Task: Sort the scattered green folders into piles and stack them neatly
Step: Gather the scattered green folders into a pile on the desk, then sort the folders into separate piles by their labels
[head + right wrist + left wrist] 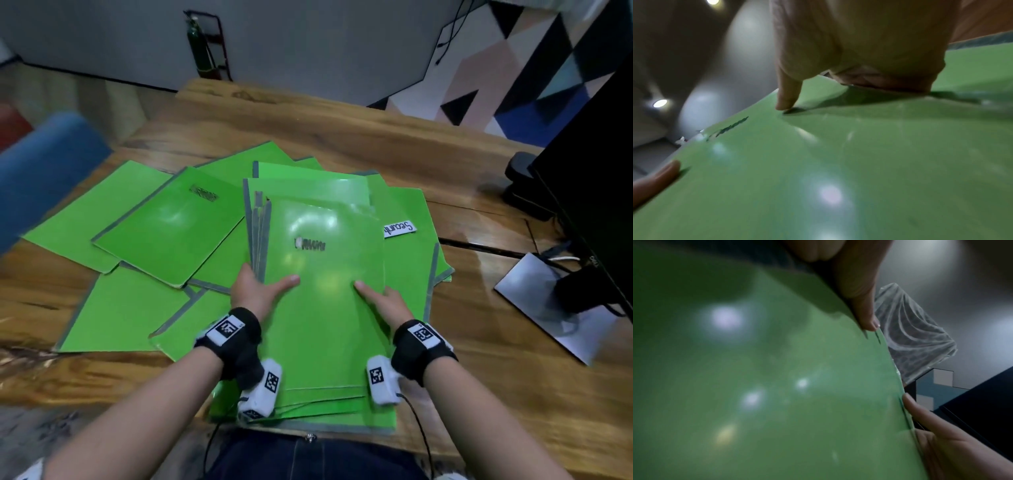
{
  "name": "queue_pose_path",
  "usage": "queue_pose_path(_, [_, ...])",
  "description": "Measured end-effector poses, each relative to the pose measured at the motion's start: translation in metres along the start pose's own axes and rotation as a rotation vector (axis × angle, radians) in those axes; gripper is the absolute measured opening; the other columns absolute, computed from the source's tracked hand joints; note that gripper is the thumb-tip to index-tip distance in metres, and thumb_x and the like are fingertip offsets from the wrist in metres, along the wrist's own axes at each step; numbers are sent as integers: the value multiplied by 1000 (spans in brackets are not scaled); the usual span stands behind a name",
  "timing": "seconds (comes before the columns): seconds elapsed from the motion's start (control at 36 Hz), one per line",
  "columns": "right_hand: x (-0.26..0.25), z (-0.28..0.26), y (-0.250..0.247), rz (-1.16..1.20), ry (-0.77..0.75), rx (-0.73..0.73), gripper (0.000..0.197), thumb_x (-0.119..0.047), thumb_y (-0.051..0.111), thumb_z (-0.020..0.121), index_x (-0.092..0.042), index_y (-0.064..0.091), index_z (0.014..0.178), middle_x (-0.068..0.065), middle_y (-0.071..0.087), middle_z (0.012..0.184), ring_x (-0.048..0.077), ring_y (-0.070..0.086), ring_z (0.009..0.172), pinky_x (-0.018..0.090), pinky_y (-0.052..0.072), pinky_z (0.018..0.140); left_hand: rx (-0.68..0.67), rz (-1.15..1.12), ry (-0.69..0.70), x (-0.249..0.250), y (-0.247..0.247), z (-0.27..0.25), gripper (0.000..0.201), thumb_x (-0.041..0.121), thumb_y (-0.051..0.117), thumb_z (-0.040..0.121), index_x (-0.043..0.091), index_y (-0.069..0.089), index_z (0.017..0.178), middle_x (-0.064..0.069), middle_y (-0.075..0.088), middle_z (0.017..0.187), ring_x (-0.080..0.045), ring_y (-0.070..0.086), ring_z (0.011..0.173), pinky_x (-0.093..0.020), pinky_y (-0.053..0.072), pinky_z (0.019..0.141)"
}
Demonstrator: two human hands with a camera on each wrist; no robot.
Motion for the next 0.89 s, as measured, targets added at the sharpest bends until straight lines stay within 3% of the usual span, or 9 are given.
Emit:
queue_pose_path(0.17, [-8,2,-22,158,-12,158,94,-33,79,72,6,30,142,18,41,144,30,41,132,33,31,106,-161,-2,19,14,15,9,101,57,70,69,10,25,145,-12,42,142,-28,44,126,-46,41,102])
queue_pose_path(0.33, [-15,12,-51,180,-49,362,103,-41,81,69,6,27,144,22,36,148,32,37,135,39,28,111,-453,312,62,24,25,27,90,76,25,82,12,31,145,-14,39,146,-30,44,128,-47,33,106])
queue_pose_path(0.39, [-16,14,-60,180,-59,391,106,-45,80,67,5,28,144,21,37,147,33,38,135,40,29,111,-349,492,96,20,5,50,84,71,29,86,8,37,141,-17,42,143,-31,48,125,-47,36,105])
queue_pose_path(0.5, [-15,14,-79,188,-71,458,110,-53,81,59,8,37,138,22,45,141,32,47,127,37,37,105,-17,863,70,2,-56,99,82,59,57,81,5,35,140,-18,40,143,-33,42,129,-52,39,103])
queue_pose_path(0.56, [-10,14,-89,186,-58,492,91,-48,82,62,8,51,125,20,58,126,32,57,113,38,45,96,20,938,-8,-17,-76,106,85,56,60,81,7,28,143,-17,31,148,-32,32,136,-54,32,108])
queue_pose_path(0.61, [-4,17,-99,171,-41,525,86,-61,82,50,1,63,106,16,66,112,28,64,96,39,52,87,-24,1027,-22,-36,-78,106,82,59,54,83,9,28,143,-14,29,150,-28,30,138,-54,25,111])
queue_pose_path(0.69, [1,21,-108,127,-30,556,53,-55,83,56,-12,58,76,13,68,95,27,64,86,43,54,83,-105,1145,79,-54,-58,96,66,64,44,85,13,45,127,-9,47,133,-24,47,122,-50,32,107])
queue_pose_path(0.81, [3,22,-111,112,-25,562,42,-48,83,63,-19,52,67,8,64,89,29,63,88,44,52,87,-161,1110,288,-40,-23,68,33,49,40,94,18,49,103,3,57,89,-15,57,81,-45,41,101])
queue_pose_path(0.89, [6,25,-110,106,-28,526,39,-47,82,64,-20,54,70,4,65,86,28,63,85,41,53,84,-195,1038,403,-23,-7,54,33,40,42,97,21,50,122,11,53,71,-11,52,66,-41,41,102])
Point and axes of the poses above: each hand's wrist, its own z-axis towards the middle knuckle, its own y-axis out of the palm, x = y × z, the point moved 10 cm from there along z, towards the middle knuckle
